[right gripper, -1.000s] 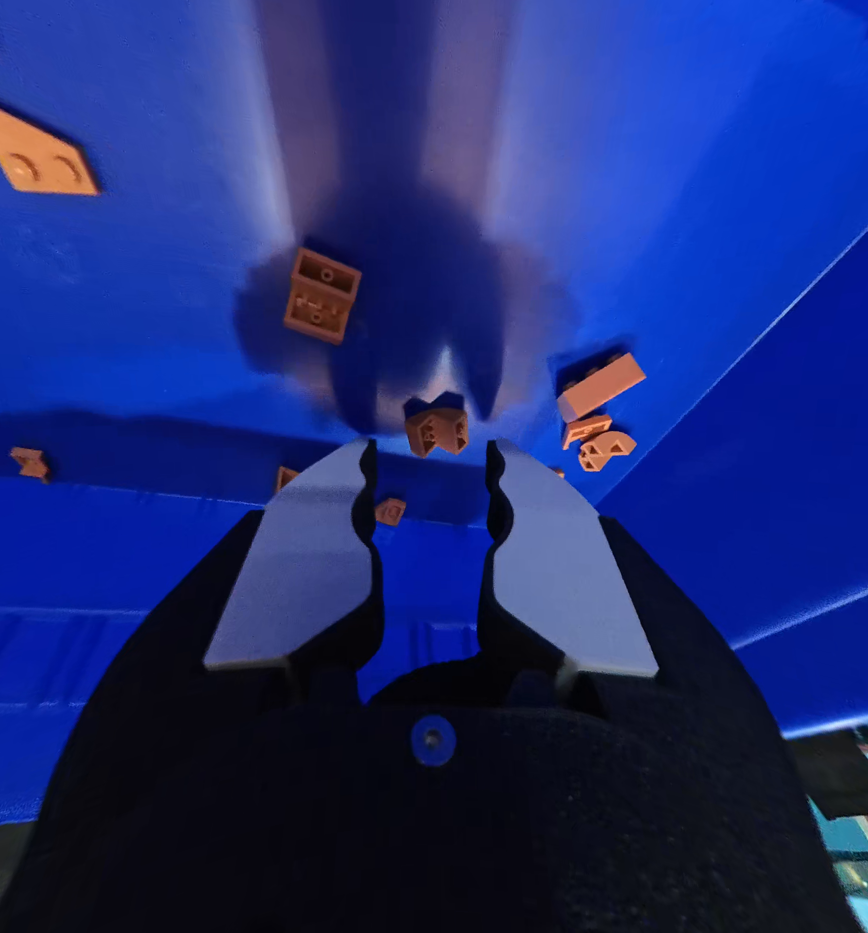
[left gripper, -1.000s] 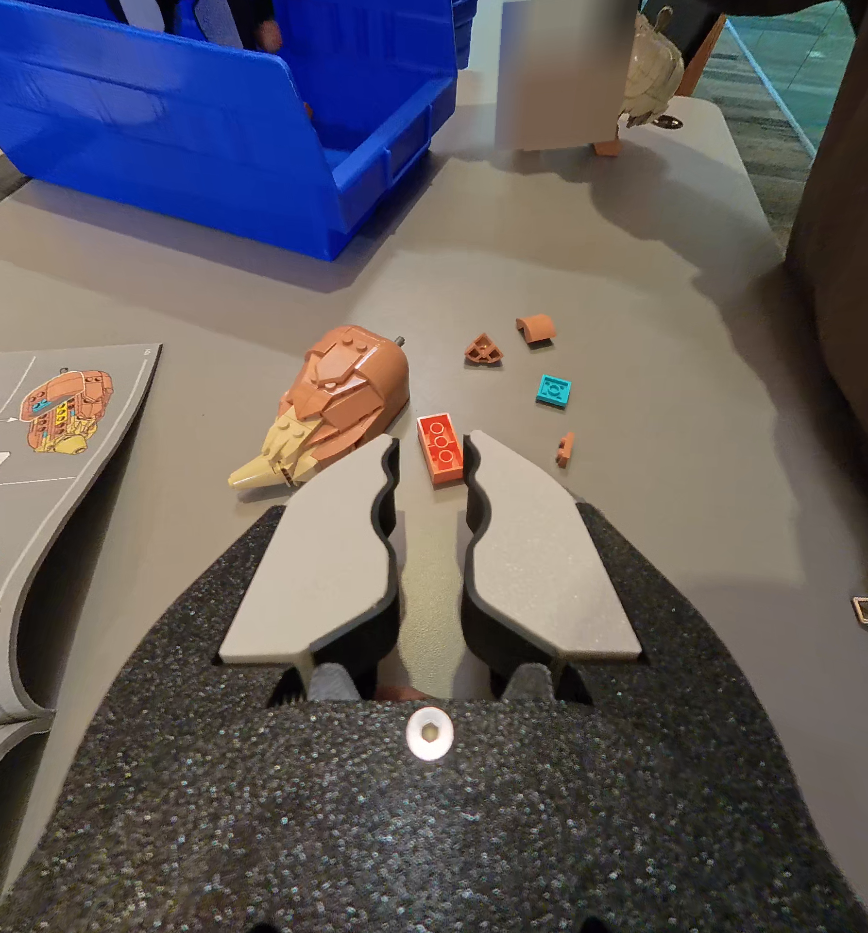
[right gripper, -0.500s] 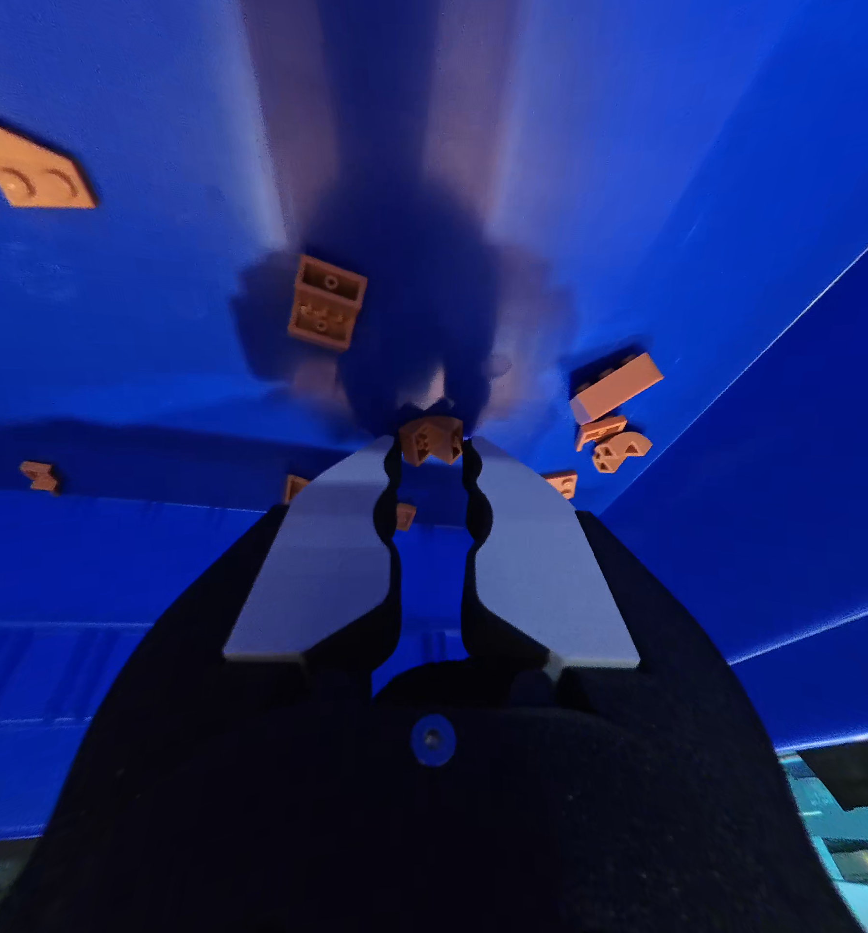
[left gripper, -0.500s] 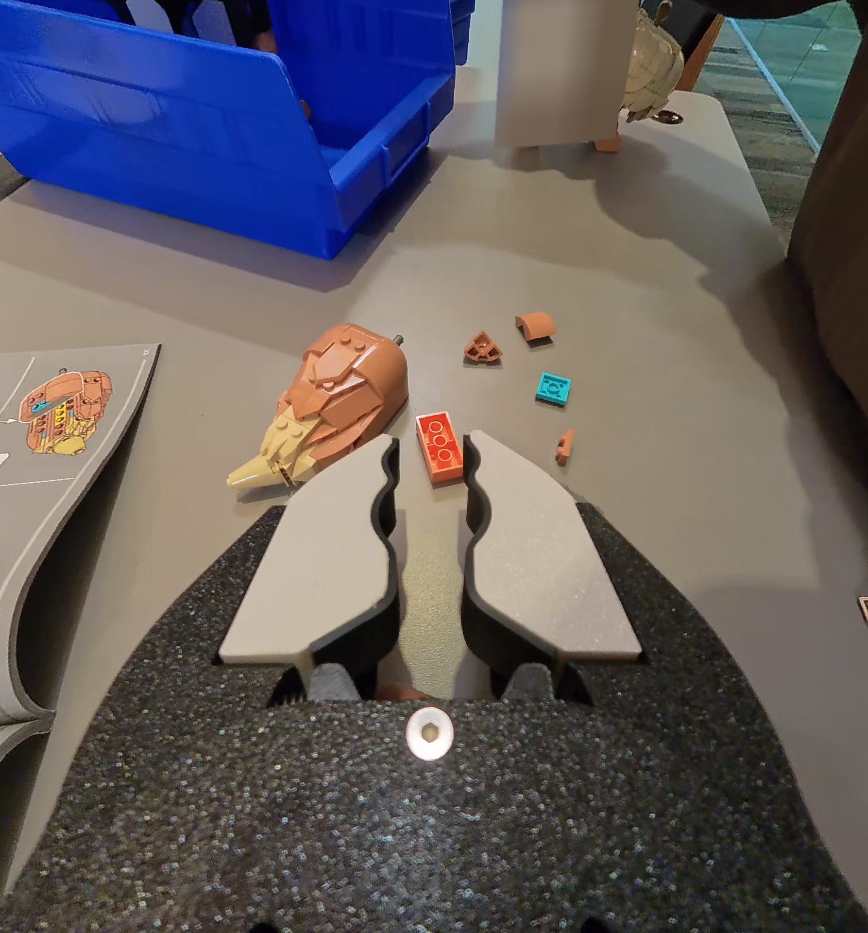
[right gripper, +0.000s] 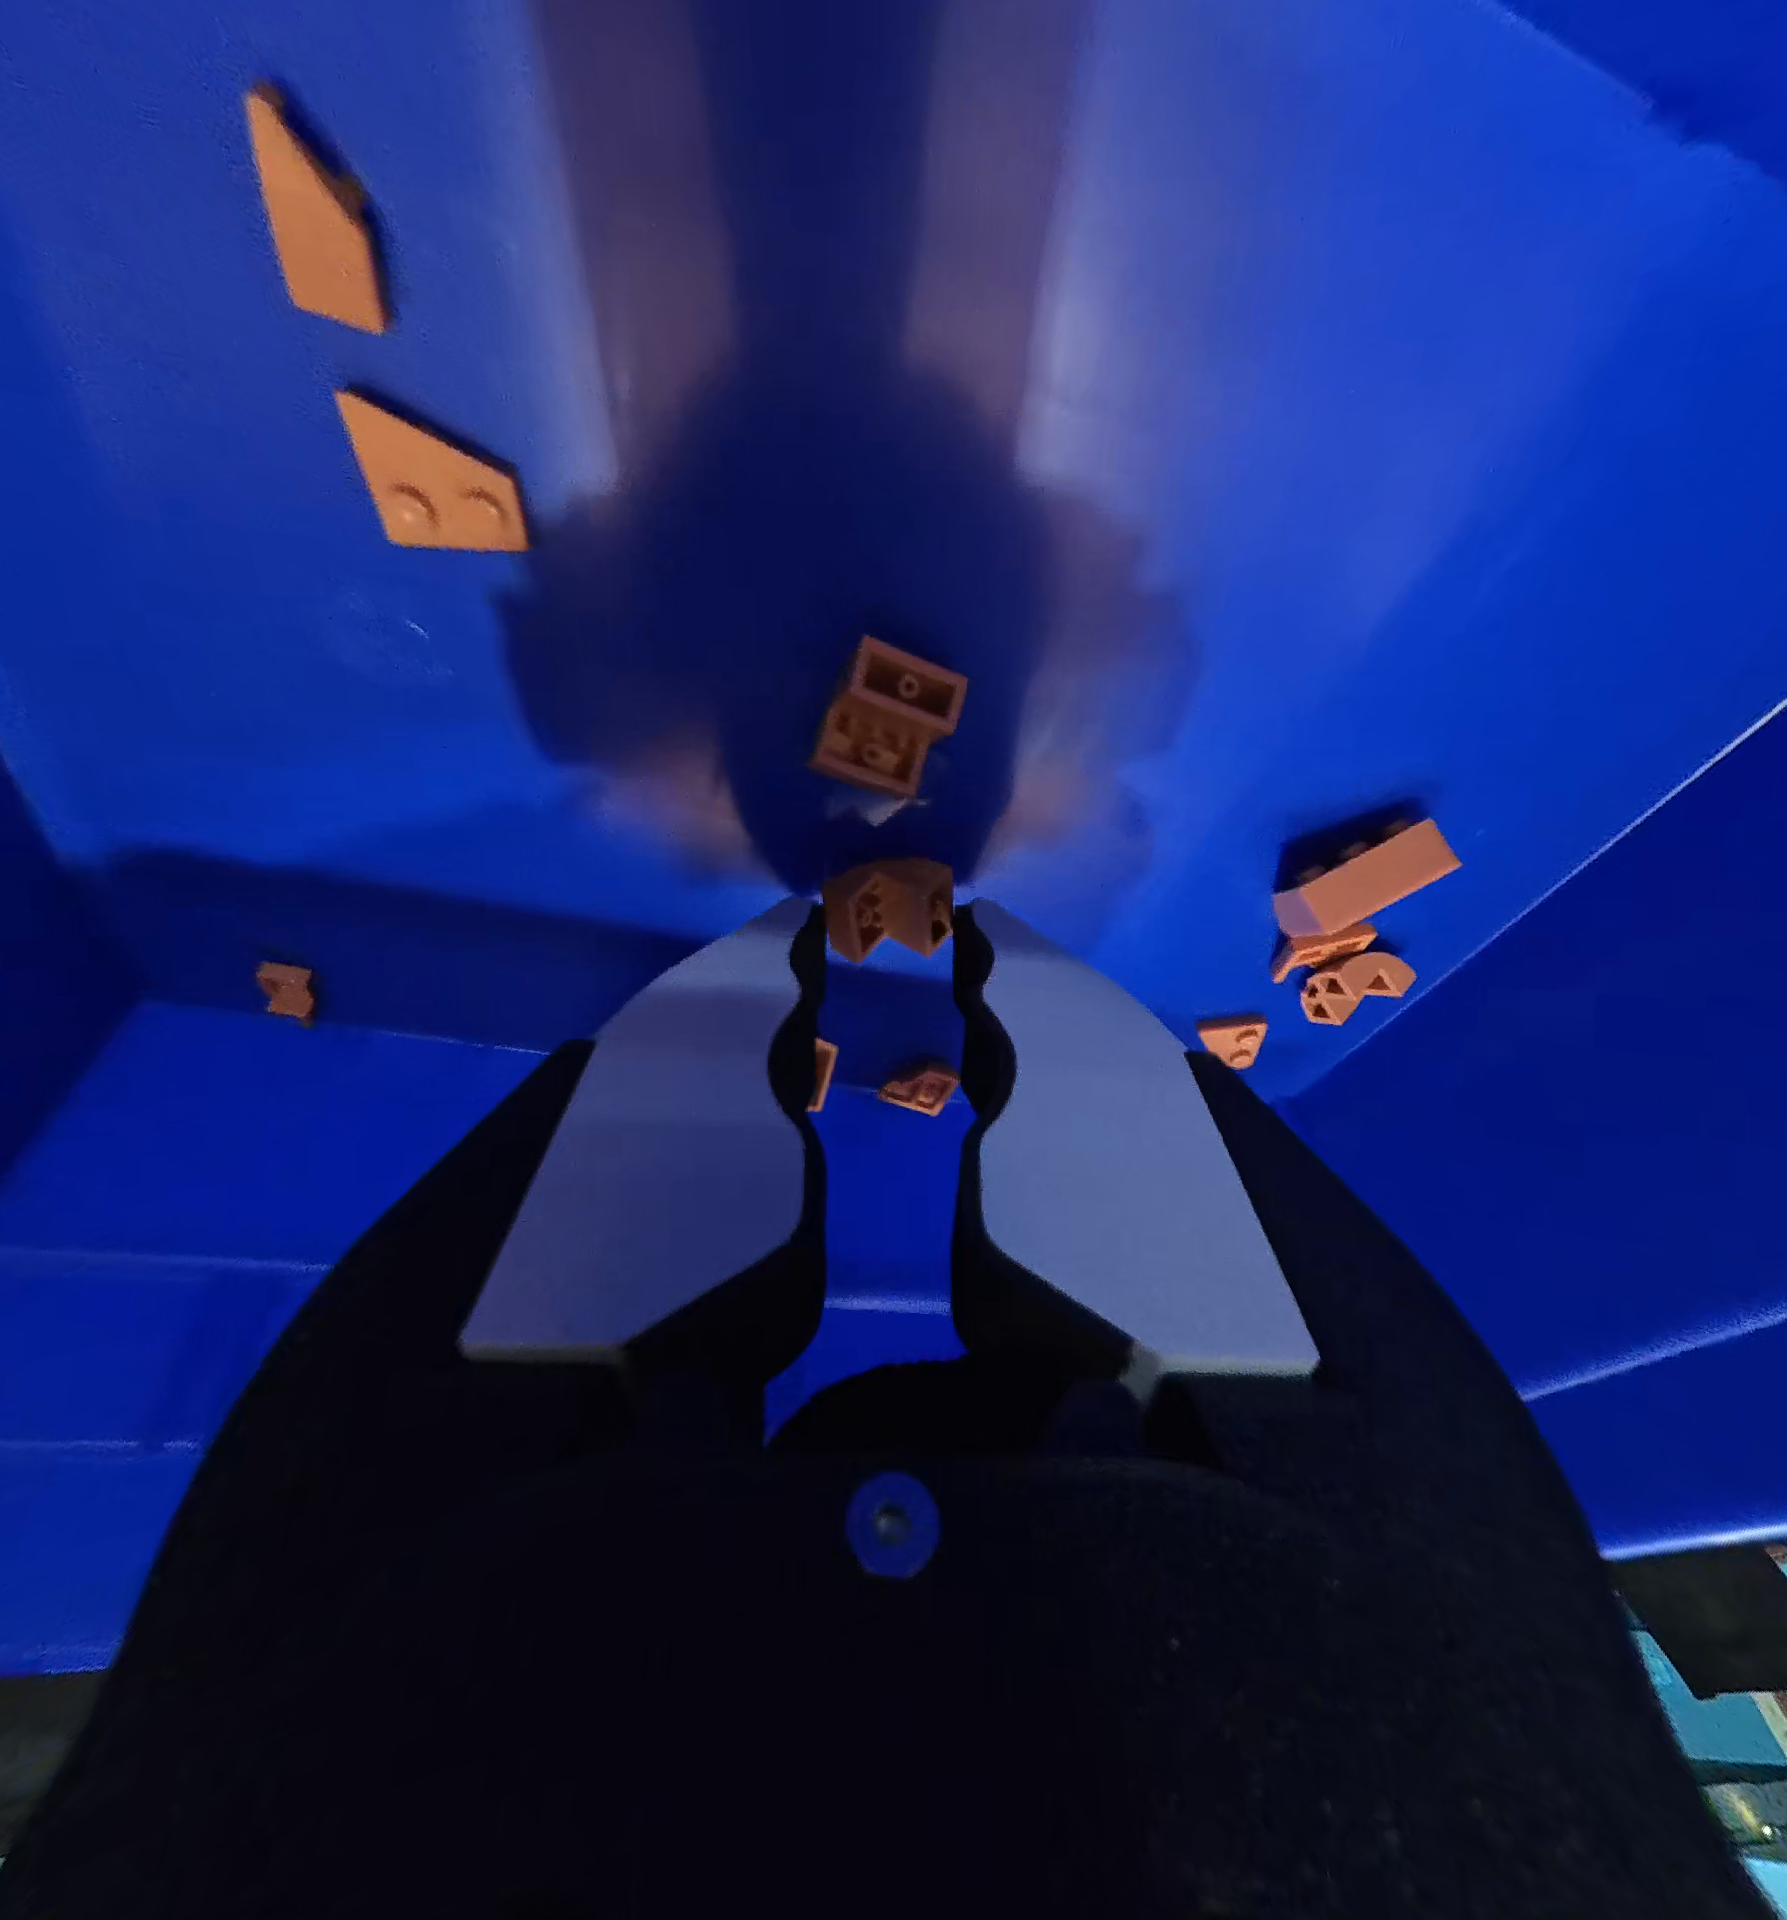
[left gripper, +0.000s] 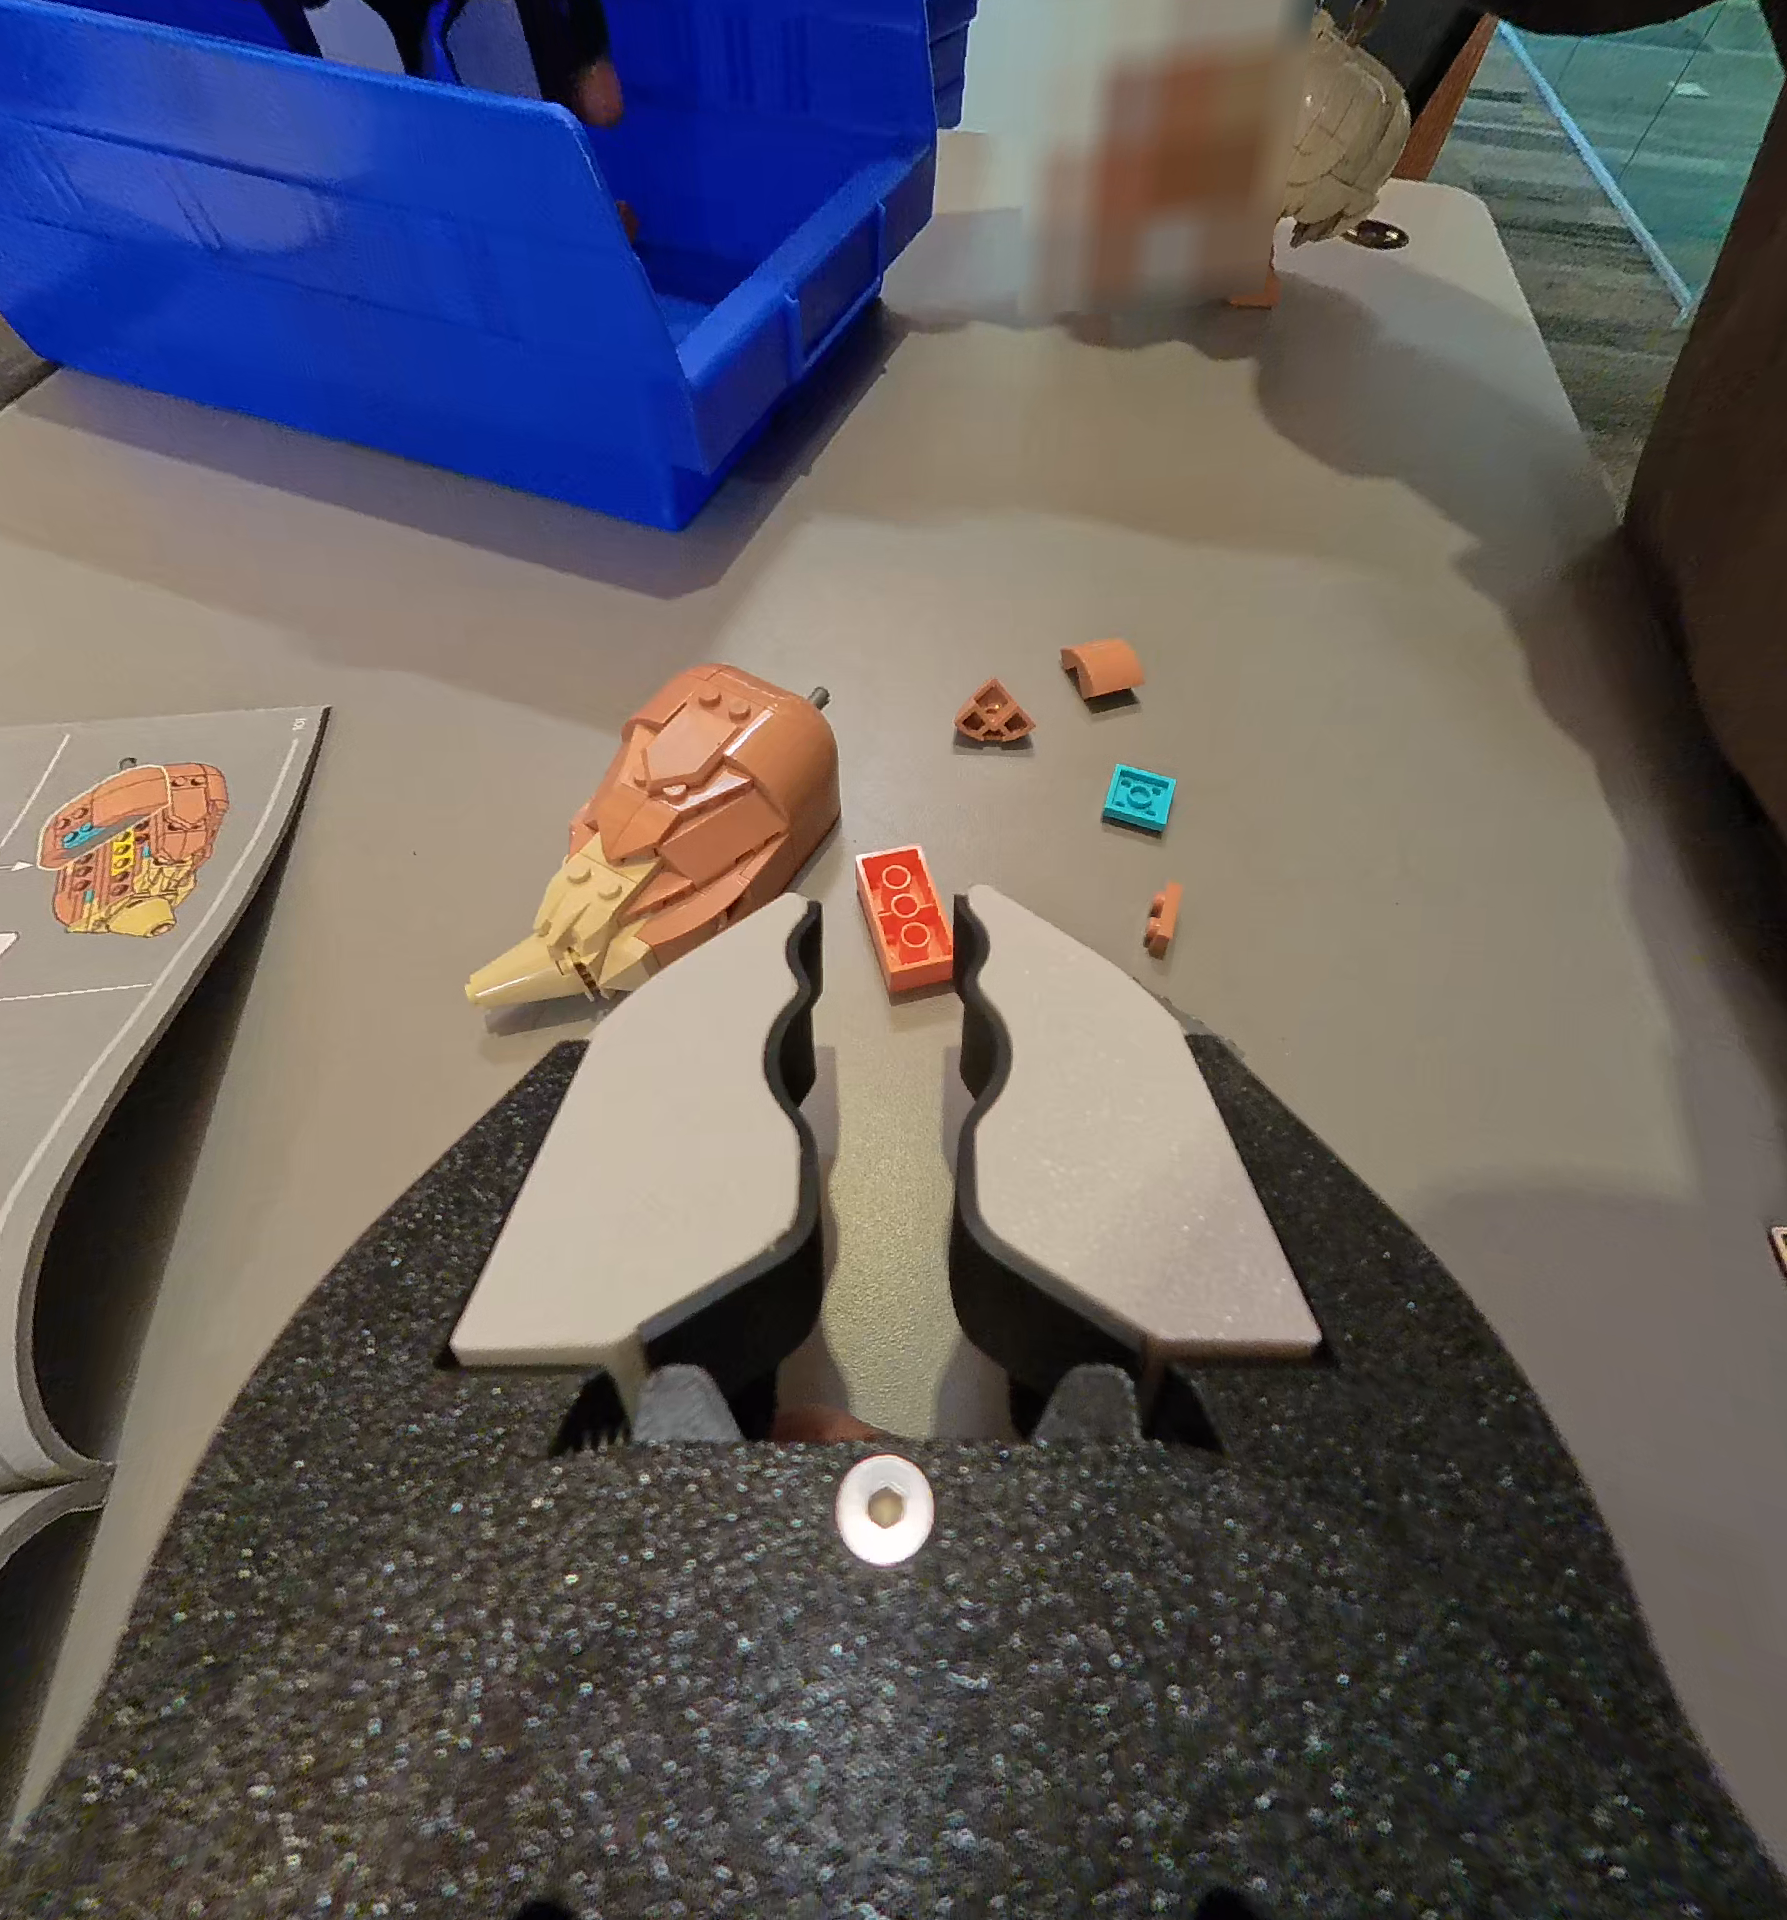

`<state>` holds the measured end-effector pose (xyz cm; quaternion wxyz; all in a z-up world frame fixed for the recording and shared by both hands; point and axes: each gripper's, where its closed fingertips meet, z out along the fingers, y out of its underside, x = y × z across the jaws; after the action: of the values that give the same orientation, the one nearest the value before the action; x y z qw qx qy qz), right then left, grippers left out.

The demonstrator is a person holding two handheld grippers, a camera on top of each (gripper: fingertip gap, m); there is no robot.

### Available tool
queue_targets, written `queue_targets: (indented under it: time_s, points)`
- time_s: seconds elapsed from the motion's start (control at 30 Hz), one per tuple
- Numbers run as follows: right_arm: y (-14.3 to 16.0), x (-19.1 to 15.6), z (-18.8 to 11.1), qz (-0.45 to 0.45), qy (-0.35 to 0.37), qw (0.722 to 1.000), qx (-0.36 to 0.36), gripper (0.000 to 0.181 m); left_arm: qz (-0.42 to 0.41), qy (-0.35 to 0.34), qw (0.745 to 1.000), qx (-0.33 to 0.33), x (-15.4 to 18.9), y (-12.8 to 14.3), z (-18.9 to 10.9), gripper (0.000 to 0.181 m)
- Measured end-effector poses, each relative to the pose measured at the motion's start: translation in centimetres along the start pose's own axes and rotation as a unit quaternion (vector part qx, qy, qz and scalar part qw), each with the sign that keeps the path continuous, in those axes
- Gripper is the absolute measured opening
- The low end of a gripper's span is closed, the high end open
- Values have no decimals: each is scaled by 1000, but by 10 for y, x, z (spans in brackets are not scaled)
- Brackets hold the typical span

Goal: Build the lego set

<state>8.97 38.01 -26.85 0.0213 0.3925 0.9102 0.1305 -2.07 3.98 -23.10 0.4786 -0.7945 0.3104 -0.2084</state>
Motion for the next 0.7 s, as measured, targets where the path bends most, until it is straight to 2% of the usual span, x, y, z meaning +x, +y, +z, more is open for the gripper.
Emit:
queue_targets:
  time_s: [0.2, 0.47, 0.7]
  points:
    - [6, 1, -2, 9, 5, 1000, -18, 40, 1, 1, 1000, -1, 0, 0, 0, 24]
    - [34, 16, -41, 63, 41, 997, 4, 43, 0, 2, 1000, -1, 1, 0, 0, 24]
    - [45, -3, -27, 57, 10, 997, -44, 45, -3, 3, 1000, -1, 0, 0, 0, 24]
